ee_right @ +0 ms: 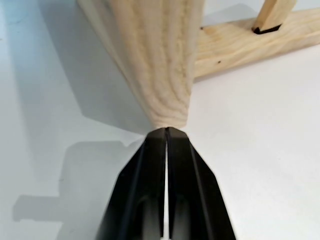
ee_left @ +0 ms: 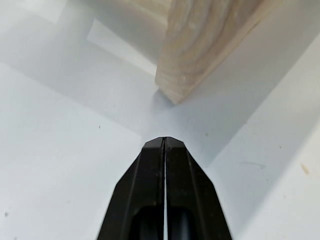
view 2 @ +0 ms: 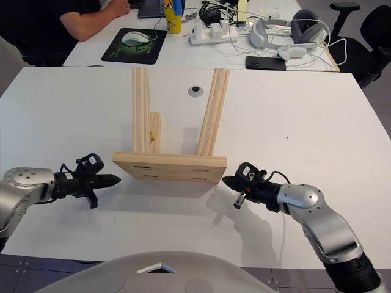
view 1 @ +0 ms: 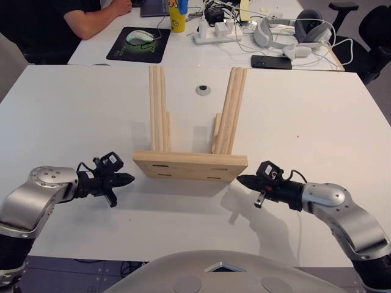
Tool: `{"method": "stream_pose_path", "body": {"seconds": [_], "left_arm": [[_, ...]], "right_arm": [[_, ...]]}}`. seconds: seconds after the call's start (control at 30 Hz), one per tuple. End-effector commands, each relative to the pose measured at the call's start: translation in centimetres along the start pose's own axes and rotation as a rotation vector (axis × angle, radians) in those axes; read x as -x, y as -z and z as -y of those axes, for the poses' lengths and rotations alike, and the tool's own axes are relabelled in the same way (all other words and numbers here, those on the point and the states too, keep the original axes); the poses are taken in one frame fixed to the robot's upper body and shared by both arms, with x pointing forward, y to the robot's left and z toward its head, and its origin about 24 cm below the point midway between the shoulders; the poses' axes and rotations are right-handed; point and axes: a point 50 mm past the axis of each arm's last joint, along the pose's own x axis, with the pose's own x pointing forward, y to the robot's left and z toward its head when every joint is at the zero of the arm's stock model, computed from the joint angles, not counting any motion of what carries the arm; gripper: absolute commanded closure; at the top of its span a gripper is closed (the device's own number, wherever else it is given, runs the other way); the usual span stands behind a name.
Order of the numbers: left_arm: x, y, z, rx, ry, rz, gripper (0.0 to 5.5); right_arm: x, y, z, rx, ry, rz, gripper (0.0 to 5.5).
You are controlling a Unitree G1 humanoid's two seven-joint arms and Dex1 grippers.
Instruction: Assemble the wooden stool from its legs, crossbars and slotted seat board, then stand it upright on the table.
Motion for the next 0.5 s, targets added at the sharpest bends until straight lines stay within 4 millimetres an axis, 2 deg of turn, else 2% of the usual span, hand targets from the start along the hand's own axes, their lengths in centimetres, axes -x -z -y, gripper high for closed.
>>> {"method": "stream_pose_path", "body": {"seconds": [0.03,0.5], "left_arm": [[-0.3,-0.7,-0.1,-0.022,-0.016,0.015,5.46],[-1.7,-0.6,0.1,-0.019,0.006,0.021,5.46]], "right_arm": [[-0.5,0.4,0.3,0.037,0.026,-0.032,5.50],[-2.0,0.5,0.1,0.045,0.020,-0.011,5.50]]}}
